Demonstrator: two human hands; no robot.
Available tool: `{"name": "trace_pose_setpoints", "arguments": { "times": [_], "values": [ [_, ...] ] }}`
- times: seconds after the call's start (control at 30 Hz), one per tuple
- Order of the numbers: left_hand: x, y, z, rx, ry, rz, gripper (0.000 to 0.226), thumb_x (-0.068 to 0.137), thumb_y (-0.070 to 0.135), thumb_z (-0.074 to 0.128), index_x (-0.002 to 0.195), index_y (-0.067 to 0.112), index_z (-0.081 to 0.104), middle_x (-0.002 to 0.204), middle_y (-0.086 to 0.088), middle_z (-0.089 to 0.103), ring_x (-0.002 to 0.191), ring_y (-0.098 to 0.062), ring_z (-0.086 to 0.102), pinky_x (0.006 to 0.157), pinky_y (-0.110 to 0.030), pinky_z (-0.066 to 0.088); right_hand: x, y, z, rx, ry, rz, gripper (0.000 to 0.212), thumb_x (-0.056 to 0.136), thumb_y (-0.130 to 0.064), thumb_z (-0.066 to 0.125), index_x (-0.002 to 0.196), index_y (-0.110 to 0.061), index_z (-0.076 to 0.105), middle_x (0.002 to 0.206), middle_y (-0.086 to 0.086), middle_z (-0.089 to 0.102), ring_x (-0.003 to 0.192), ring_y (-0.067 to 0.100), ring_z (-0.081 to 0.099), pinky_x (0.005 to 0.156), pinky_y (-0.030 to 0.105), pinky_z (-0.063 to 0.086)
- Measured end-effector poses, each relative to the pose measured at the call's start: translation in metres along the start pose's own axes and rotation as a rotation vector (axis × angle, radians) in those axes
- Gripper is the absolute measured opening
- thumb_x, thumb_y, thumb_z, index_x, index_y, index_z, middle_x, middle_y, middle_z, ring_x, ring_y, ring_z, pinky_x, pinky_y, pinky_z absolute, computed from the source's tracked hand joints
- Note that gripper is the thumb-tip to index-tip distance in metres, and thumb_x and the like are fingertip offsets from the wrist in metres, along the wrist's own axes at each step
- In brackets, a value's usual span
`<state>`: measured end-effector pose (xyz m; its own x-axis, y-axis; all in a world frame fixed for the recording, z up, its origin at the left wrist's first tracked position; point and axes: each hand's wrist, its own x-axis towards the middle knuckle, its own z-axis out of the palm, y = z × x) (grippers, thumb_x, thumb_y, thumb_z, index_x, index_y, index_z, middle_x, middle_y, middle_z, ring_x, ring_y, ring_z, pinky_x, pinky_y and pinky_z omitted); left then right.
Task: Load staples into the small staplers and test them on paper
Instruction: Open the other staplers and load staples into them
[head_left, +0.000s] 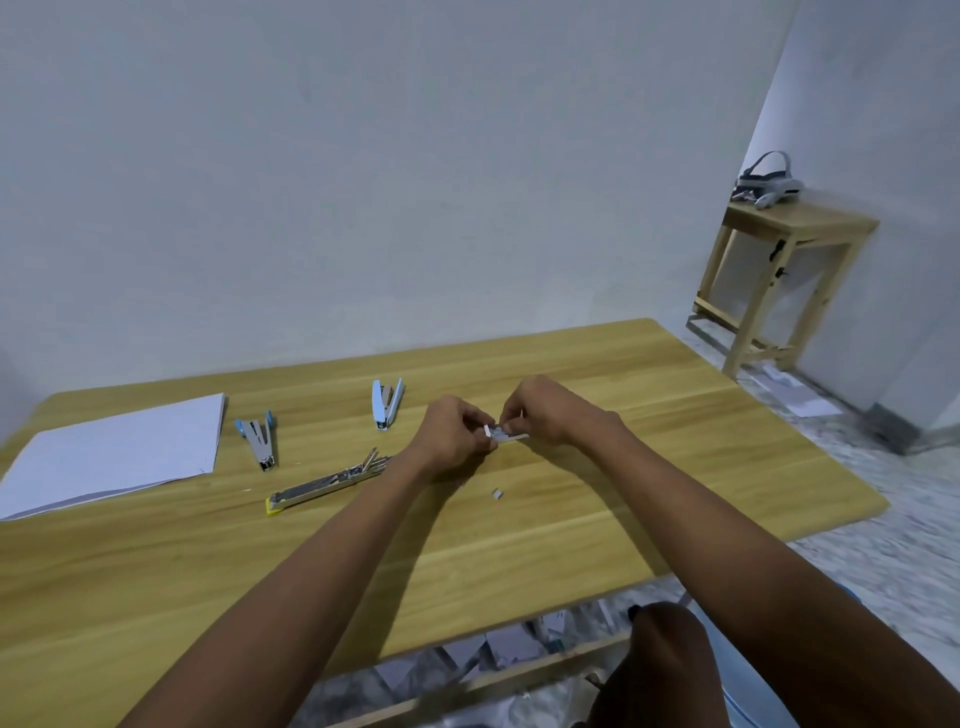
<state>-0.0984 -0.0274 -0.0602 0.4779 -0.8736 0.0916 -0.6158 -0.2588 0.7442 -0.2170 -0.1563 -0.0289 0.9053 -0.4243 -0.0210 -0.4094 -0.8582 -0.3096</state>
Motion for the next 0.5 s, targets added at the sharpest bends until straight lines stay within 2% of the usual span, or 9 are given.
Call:
{"name": "trace_pose_setpoints", "arguments": {
  "times": [0.07, 0.2, 0.37, 0.5],
  "values": [
    [0.0000, 0.0006, -0.0002, -0.030, -0.004, -0.003, 0.026, 0.075, 0.008, 0.082, 0.101, 0.005, 0.077, 0.089, -0.007, 0.075, 0.075, -0.013, 0.065, 0.066, -0.019, 0.046, 0.0011, 0.0002, 0.0008, 0.018, -0.034, -0.024, 0.015, 0.088, -0.018, 0.072, 0.101, -0.014, 0.079, 0.093, 0.003, 0.076, 0.080, 0.015, 0.065, 0.072, 0.030, 0.050],
    [0.0013, -0.0003, -0.0007, -0.042, -0.007, -0.005, 0.030, 0.074, 0.008, 0.083, 0.102, 0.003, 0.076, 0.087, -0.006, 0.074, 0.071, -0.008, 0.062, 0.057, -0.005, 0.043, 0.0016, -0.0036, -0.0031, -0.008, -0.093, -0.034, 0.015, 0.086, -0.020, 0.074, 0.099, -0.016, 0.079, 0.091, 0.003, 0.077, 0.082, 0.020, 0.068, 0.076, 0.035, 0.054],
    [0.0035, -0.0024, 0.0002, -0.041, -0.020, -0.022, 0.030, 0.074, 0.007, 0.083, 0.103, 0.003, 0.076, 0.085, -0.005, 0.073, 0.063, 0.001, 0.056, 0.055, -0.004, 0.040, -0.0007, -0.0051, 0.0016, -0.047, -0.103, -0.033, 0.010, 0.088, -0.023, 0.069, 0.088, -0.015, 0.075, 0.085, 0.003, 0.073, 0.079, 0.022, 0.067, 0.074, 0.042, 0.057],
    [0.0028, -0.0015, -0.0006, -0.020, -0.016, -0.024, 0.032, 0.076, 0.006, 0.081, 0.107, 0.002, 0.075, 0.092, -0.010, 0.075, 0.071, -0.009, 0.061, 0.061, -0.011, 0.043, -0.0027, -0.0045, -0.0041, -0.040, -0.056, -0.040, 0.009, 0.087, -0.016, 0.069, 0.087, -0.011, 0.076, 0.084, 0.005, 0.074, 0.077, 0.022, 0.066, 0.071, 0.038, 0.054]
  ]
}}
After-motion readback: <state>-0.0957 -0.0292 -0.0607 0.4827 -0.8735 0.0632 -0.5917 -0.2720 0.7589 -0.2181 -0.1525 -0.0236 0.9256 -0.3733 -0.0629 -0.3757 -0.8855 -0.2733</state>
